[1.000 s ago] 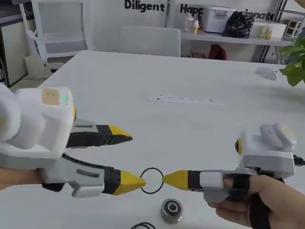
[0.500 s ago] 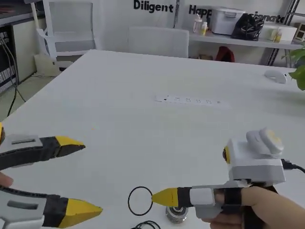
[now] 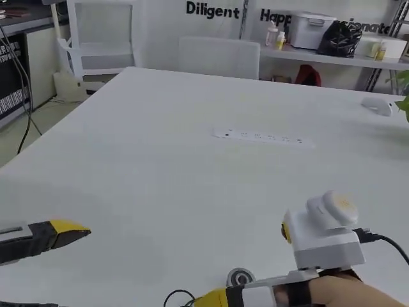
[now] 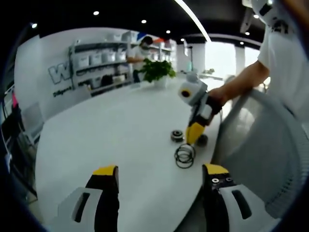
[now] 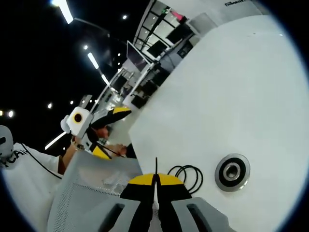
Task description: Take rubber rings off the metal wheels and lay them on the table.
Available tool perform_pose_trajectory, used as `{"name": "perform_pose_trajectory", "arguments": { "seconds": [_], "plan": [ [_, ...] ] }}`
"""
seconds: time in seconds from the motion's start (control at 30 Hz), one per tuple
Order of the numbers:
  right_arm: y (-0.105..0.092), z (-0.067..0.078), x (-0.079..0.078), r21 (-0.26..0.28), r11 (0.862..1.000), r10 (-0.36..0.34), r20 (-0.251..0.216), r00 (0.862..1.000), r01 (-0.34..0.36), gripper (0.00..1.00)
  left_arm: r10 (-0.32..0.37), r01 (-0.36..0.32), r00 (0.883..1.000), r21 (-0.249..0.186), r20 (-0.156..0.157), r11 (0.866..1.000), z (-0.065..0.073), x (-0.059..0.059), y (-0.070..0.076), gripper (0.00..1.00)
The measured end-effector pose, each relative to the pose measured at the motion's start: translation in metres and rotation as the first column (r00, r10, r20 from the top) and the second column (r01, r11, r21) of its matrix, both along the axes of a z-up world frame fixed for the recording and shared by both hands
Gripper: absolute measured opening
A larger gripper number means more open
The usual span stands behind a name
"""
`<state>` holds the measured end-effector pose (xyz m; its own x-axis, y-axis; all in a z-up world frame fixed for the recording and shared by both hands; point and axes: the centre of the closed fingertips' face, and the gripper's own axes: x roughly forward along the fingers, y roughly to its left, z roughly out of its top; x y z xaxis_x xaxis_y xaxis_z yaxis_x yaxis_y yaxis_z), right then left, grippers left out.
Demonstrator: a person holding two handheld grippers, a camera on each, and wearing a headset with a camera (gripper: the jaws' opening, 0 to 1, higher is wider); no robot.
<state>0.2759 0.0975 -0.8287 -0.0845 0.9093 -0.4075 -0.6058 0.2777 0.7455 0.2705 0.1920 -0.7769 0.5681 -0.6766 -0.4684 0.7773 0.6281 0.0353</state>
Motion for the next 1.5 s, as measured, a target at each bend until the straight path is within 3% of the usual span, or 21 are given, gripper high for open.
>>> {"name": "perform_pose_trajectory", "arguments": {
  "seconds": [0.5,0.77,1.07,1.5],
  "plan": [
    [-0.009,-0.021,0.007,-0.09,0.995,-0.037,0.012,0.999,0.038,0.0,0.01,-0.01,1.0,-0.013,-0.025,1.0,-0.009,-0.006,-0.004,0.7],
    [-0.011,-0.029,0.006,-0.131,0.991,-0.036,0.03,0.999,0.04,0.0,0.015,-0.015,1.0,-0.004,-0.01,1.0,-0.006,-0.004,-0.003,0.69],
    [-0.01,-0.028,0.012,-0.122,0.99,-0.061,0.041,0.997,0.066,0.0,0.012,-0.012,1.0,-0.004,-0.016,1.0,-0.007,-0.005,-0.006,0.69],
    [-0.012,-0.034,0.012,-0.152,0.987,-0.048,0.056,0.997,0.056,0.02,0.01,-0.009,1.0,0.009,-0.016,1.0,-0.01,-0.005,-0.006,0.68]
  ]
}}
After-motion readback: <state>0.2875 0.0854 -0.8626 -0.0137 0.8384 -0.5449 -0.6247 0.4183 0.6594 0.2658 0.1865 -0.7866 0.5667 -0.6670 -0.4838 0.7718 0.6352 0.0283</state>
